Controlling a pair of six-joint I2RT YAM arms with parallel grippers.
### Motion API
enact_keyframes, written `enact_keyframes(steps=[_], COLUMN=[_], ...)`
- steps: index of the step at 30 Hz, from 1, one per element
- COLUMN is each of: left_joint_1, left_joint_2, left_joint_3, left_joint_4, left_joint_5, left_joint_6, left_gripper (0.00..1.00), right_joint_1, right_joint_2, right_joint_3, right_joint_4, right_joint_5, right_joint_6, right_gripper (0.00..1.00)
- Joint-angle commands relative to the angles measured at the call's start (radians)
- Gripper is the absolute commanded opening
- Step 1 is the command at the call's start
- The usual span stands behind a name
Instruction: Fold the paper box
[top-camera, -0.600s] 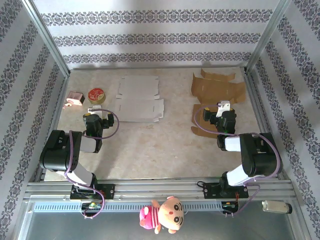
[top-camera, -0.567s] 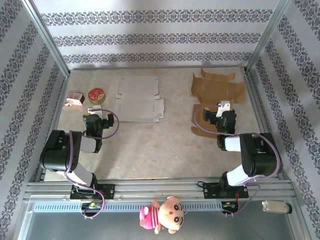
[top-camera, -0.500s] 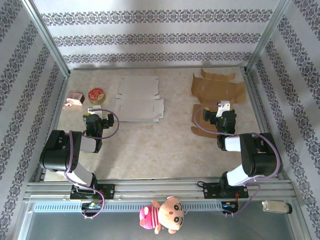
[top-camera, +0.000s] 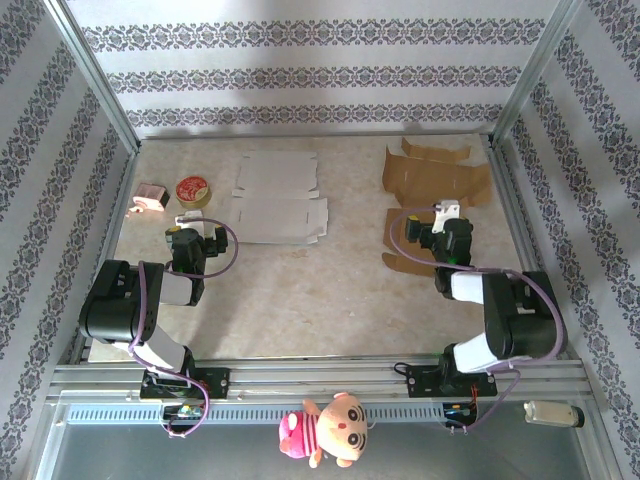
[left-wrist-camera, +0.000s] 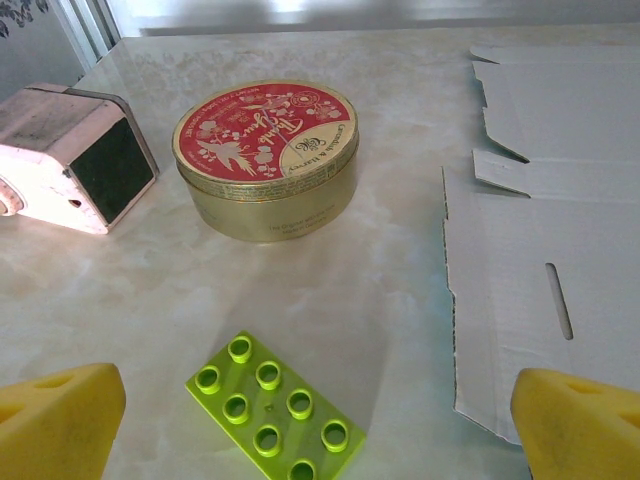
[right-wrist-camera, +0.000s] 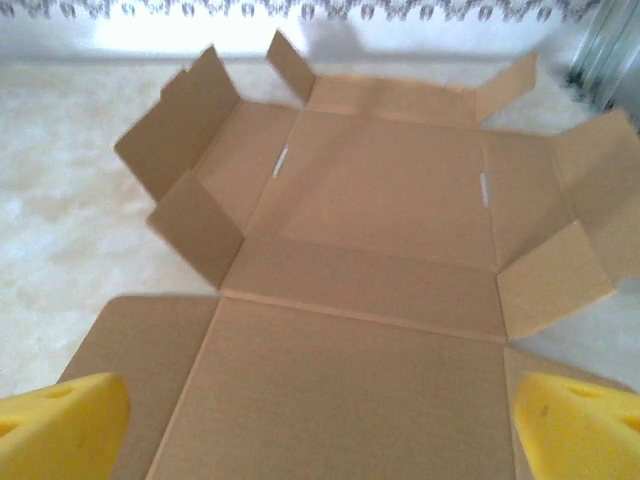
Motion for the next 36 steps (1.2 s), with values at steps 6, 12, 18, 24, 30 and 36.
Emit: enact_keyframes(steps=[6,12,18,24,30,36], left_joint_1=[-0.040,-0.078,-0.269,-0.313,-0.304,-0.301], left_joint_2=[-0.474,-0.643,-0.633,-0.627,-0.620,-0.607], left_joint_3=[0.097,0.386,0.519,0.454,0.365,0.306], left_joint_4=[-0.470,-1.041,-1.343,-1.451,-1.420,-1.337], left_joint_5=[-0.095,0.247,0.318,0.313,0.339,0.371], left_joint_6=[-0.145,-0.594,-0.862,-1.014,-1.056,-1.114], left_gripper=[0.99,0.99,0.98,0.95,0.96,0.97], right_joint_1=[0.035,0.239,0.379,0.420,0.412,0.414], right_joint_2=[-0.211,0.054,0.400,0.731,0.908,0.948], right_joint_3=[0.470,0.869,1.188,1.537,1.638,1.591], right_joint_4=[-0.825,-1.121,-1.259,-1.448,-1.477,-1.441], right_joint_5=[-0.200,-0.365,-0.290,-0.178,-0.287,-0.353], right_joint_6=[0.373,0.418,0.392,0.293,0.296,0.320], right_gripper=[0.98,0.98,0.97,0.97,0.97,0.90])
